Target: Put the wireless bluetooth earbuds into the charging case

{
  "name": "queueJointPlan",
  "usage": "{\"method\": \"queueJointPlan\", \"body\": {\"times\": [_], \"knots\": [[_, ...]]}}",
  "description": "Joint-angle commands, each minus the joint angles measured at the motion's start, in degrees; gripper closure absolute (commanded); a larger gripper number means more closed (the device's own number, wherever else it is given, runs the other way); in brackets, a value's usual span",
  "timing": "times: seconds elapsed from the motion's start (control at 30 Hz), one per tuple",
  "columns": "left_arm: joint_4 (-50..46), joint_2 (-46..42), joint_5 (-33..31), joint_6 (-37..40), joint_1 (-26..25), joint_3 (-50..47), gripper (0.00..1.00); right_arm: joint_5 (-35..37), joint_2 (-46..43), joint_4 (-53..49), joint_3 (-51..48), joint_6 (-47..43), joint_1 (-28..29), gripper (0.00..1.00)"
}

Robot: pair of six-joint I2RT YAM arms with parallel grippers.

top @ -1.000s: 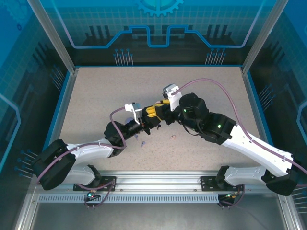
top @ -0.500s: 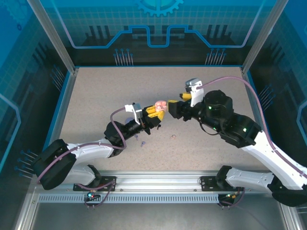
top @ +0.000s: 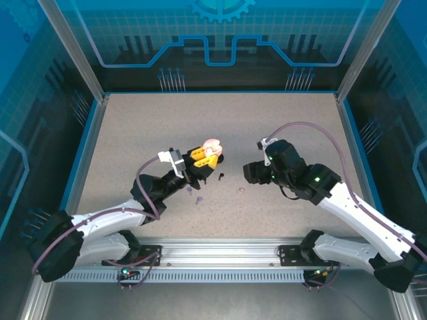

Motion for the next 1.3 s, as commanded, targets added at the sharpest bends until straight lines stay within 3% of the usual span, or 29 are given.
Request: {"method": "queueJointPlan", "body": {"times": [0.0, 0.27, 0.5, 0.7, 0.93, 1.27], "knots": [[-2.2, -2.7, -1.4, 2.6, -0.3, -0.8, 0.97, 0.8, 3.1, 1.4, -4.0, 3.9, -0.7, 0.23], [-4.6, -5.3, -1.7, 2.9, -0.3, -1.1, 0.97, -2.1, 18.6, 11.7, -8.2, 6.0, -0.5, 0.08], [-4.9, -5.0, -1.8, 2.5, -0.3, -1.2, 0.97, -1.1, 28.9, 15.5, -5.8, 3.7, -0.9, 0.06], [-4.9, -4.8, -2.0, 2.5, -0.4, -1.3, 0.97, 0.3, 35.5, 12.9, -2.9, 2.9, -0.9, 0.12], [-5.0, -4.6, -2.0, 2.5, -0.3, -1.2, 0.97, 0.5, 39.5, 11.0, -1.9, 3.3, -0.9, 0.27], [-5.0, -4.5, -2.1, 2.6, -0.3, -1.3, 0.97, 0.1, 39.3, 8.4, -2.7, 3.6, -0.8, 0.32]]}}
